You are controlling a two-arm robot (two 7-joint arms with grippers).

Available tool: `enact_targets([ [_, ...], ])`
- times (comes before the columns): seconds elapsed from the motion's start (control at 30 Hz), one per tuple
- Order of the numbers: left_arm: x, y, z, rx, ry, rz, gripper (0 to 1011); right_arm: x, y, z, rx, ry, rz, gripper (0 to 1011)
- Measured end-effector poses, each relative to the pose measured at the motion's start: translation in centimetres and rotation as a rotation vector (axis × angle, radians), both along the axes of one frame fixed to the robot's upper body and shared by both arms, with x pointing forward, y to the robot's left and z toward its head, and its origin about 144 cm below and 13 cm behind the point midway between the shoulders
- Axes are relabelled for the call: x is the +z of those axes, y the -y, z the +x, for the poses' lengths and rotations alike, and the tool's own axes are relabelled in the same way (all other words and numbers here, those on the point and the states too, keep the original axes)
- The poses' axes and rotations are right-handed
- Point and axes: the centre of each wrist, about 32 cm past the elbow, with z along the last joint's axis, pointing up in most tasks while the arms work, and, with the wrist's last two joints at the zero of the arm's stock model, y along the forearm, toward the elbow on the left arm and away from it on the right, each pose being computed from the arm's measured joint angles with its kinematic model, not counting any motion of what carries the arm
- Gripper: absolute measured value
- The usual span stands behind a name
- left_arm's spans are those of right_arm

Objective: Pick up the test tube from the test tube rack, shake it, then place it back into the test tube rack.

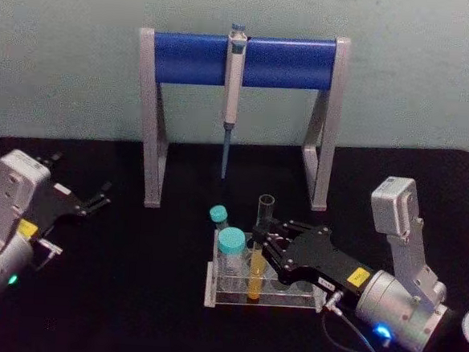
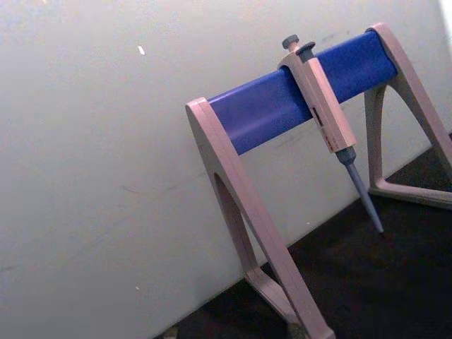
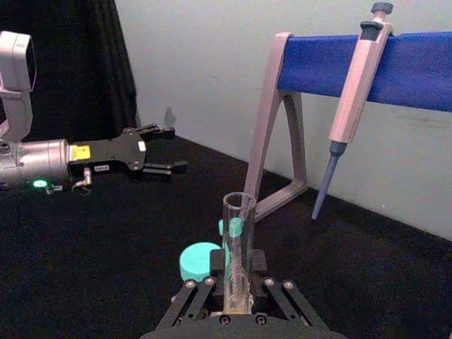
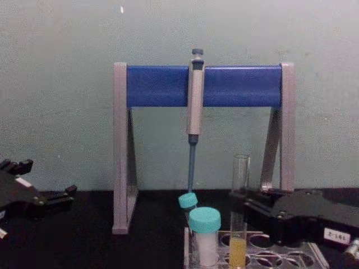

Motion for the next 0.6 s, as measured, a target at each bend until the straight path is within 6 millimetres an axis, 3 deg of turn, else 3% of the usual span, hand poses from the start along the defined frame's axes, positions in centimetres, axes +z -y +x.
enact_targets([
  [0.43, 0.0, 0.0, 0.0, 0.0, 0.0, 0.0, 1001, 0.0, -0.01, 0.01, -0.002, 0.005, -0.004, 221],
  [0.5, 0.0, 0.0, 0.0, 0.0, 0.0, 0.0, 1001, -0.01, 0.0, 0.01, -0.002, 0.004, -0.004, 238],
  [0.6, 0.0, 0.0, 0.0, 0.0, 0.0, 0.0, 1002, -0.01, 0.01, 0.01, -0.002, 0.004, -0.004, 351],
])
